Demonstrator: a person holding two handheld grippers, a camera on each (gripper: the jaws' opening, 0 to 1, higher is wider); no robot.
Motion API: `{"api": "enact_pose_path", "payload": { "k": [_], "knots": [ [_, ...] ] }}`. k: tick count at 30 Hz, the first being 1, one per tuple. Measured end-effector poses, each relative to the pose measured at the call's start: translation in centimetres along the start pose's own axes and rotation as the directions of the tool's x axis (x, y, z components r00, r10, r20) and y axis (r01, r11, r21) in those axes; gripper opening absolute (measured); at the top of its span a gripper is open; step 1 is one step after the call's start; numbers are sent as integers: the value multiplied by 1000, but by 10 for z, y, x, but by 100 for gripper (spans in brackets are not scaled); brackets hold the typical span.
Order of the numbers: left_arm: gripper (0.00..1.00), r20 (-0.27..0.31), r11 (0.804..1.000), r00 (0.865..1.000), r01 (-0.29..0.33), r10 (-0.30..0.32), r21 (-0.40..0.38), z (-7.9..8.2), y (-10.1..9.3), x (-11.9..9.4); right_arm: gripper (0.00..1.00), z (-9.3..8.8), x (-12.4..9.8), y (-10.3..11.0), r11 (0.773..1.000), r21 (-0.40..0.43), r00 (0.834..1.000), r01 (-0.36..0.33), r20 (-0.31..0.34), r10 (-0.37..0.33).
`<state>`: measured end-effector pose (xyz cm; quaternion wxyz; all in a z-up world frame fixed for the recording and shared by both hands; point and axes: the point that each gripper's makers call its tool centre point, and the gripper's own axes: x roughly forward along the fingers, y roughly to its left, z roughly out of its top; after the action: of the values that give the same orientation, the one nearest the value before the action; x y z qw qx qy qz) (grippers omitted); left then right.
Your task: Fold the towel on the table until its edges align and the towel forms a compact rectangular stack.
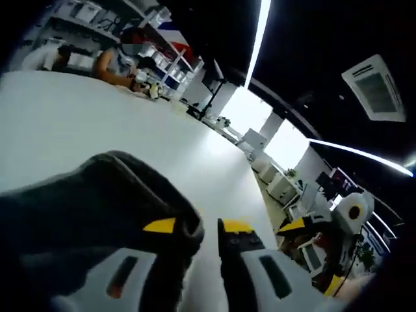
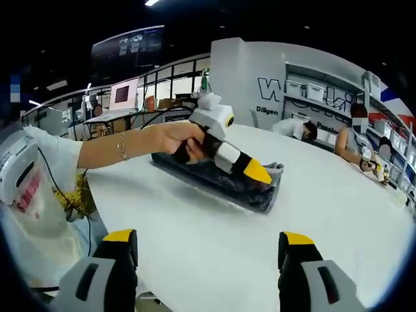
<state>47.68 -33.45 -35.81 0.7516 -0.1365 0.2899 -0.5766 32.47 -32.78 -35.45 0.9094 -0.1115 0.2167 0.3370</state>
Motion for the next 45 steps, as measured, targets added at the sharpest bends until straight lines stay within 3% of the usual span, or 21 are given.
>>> {"api": "enact_pose_path", "payload": {
  "k": [5, 8, 11, 19, 25, 27, 32, 40, 45],
  "knots": [
    [53, 41, 1000, 999, 31, -30, -8, 17, -16, -17, 93, 0, 1, 2, 1000, -3, 1000, -2, 0, 2],
    [64, 72, 998, 996, 56, -58, 28, 31, -20, -35, 93, 0, 1, 2, 1000, -2, 1000, -1, 2, 1],
    [69, 93, 996, 993, 62, -68, 67, 40, -22, -53, 93, 2, 1, 2, 1000, -4, 1000, -2, 8, 2],
    [81, 127, 984, 991, 26, -49, 176, 34, -28, -114, 93, 9, 5, 5, 1000, -17, 1000, -8, 9, 8],
    [92, 80, 948, 997, -35, 10, 315, 19, -27, -151, 93, 13, 13, 10, 999, -31, 1000, -27, 9, 28],
    [92, 56, 918, 998, -61, 42, 393, 13, -28, -166, 93, 14, 15, 11, 999, -33, 1000, -30, 6, 31],
    [98, 30, 862, 992, -120, 121, 492, 14, -19, -184, 93, 16, 21, 14, 998, -42, 999, -46, 3, 46],
    [99, 26, 814, 982, -168, 185, 556, 6, -24, -227, 93, 23, 26, 13, 997, -62, 998, -56, -15, 55],
    [100, 30, 795, 967, -225, 252, 564, -4, -11, -262, 93, 31, 30, 11, 995, -80, 998, -62, -30, 60]
  ]
}}
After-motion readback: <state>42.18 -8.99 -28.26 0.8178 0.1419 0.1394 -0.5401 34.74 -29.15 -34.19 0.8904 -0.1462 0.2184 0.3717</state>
